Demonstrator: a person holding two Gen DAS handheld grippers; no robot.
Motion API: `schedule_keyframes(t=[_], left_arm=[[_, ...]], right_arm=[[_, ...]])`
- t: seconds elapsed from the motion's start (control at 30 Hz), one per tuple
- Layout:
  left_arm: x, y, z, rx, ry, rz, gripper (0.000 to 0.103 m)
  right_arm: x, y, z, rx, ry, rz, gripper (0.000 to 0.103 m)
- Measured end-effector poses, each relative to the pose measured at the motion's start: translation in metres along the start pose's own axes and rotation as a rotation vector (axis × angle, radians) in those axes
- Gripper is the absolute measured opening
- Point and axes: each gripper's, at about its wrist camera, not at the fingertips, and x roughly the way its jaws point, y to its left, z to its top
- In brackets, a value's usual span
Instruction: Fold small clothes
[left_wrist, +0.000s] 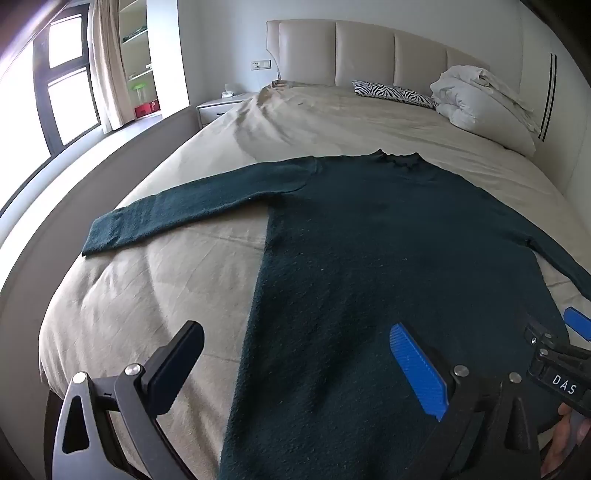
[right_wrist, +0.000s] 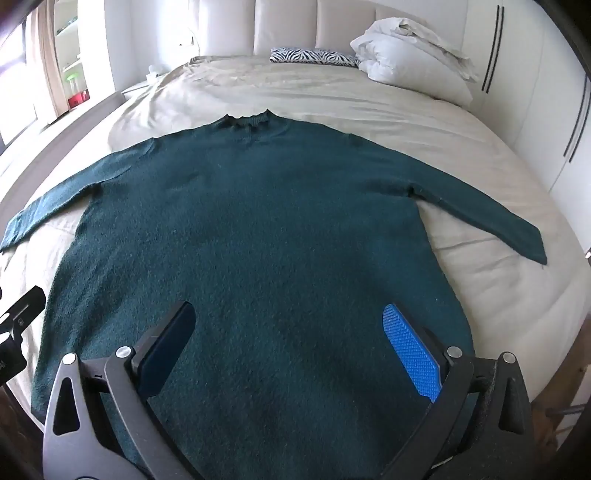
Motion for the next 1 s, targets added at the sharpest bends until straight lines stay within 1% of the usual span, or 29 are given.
schedule_keyframes(t=[1.0], left_arm=[[0.0009,0.0038,-0.0028,-0.002,0.002,0.003,0.103]], right_arm=[[0.0003,0.0074,-0.0016,-0.002,0.015,-0.019,0.103]])
